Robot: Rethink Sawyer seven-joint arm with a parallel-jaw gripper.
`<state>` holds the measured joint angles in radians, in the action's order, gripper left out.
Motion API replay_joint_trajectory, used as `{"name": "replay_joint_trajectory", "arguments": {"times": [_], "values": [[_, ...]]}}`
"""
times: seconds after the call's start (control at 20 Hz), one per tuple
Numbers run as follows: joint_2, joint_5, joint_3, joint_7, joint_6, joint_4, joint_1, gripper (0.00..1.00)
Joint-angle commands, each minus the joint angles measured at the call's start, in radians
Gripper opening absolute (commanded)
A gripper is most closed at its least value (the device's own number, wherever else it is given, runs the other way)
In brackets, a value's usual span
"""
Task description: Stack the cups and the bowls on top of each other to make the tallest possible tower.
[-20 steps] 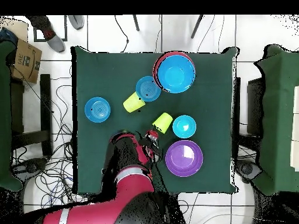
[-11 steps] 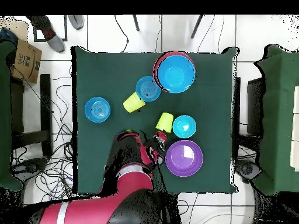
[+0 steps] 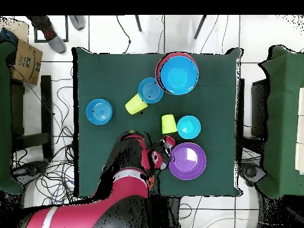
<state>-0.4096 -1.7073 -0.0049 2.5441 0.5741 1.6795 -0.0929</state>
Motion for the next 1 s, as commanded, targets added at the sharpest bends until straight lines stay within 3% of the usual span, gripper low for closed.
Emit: {"name": "replay_joint_trajectory", "arguments": {"times": [0.05, 0.25, 0.45, 0.75, 1.0], "values": [[0.037, 0.001, 0.023, -0.13, 0.063, -0.114, -0.058, 1.0], [0.038, 0.0, 0.003, -0.109, 0.048, -0.118, -0.078, 1.0], [0.053, -0.055, -0.01, -0.026, 0.015, -0.117, -0.101, 1.0], [0.044, -0.161, -0.014, 0.11, -0.005, -0.08, -0.149, 1.0], [-0.012, -0.263, 0.017, 0.226, -0.023, -0.024, -0.165, 1.0]]}}
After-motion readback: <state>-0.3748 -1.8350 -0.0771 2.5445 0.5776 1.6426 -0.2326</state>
